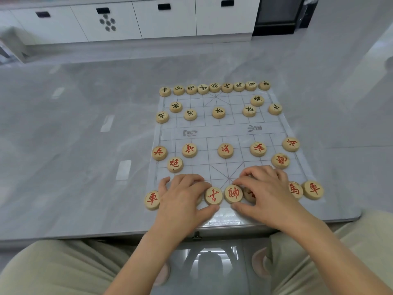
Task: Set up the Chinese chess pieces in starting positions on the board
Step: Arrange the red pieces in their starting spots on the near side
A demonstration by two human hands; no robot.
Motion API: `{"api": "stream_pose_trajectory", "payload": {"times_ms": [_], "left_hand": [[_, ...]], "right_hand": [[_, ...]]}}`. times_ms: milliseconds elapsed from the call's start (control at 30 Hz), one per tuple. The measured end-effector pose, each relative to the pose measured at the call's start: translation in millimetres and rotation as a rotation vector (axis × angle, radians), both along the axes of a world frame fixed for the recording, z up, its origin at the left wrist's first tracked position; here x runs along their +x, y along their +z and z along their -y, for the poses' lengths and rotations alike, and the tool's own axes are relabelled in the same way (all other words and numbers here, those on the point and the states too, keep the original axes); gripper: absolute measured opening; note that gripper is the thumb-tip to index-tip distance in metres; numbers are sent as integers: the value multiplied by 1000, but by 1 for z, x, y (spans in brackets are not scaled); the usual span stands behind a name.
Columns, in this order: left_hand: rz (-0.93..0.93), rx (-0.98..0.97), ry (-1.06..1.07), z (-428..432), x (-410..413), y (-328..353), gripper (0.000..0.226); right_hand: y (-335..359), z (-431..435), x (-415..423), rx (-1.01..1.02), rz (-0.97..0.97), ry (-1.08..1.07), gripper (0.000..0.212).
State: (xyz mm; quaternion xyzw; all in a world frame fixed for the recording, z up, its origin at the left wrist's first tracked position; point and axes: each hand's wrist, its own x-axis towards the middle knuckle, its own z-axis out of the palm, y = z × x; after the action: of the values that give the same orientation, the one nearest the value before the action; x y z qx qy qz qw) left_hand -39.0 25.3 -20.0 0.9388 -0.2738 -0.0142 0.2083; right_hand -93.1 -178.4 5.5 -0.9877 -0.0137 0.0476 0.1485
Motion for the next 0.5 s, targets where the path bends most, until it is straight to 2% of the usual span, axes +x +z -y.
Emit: {"api": "stream_pose_trajectory", "payload": {"times_ms": [300,500], "left_hand": [[-19,3,3,1,0,3,47],[-9,14,0,4,-1,7,58]], "right_hand": [[-5,0,0,3,16,-18,69],[3,23,-8,-2,1,-71,85]]}}
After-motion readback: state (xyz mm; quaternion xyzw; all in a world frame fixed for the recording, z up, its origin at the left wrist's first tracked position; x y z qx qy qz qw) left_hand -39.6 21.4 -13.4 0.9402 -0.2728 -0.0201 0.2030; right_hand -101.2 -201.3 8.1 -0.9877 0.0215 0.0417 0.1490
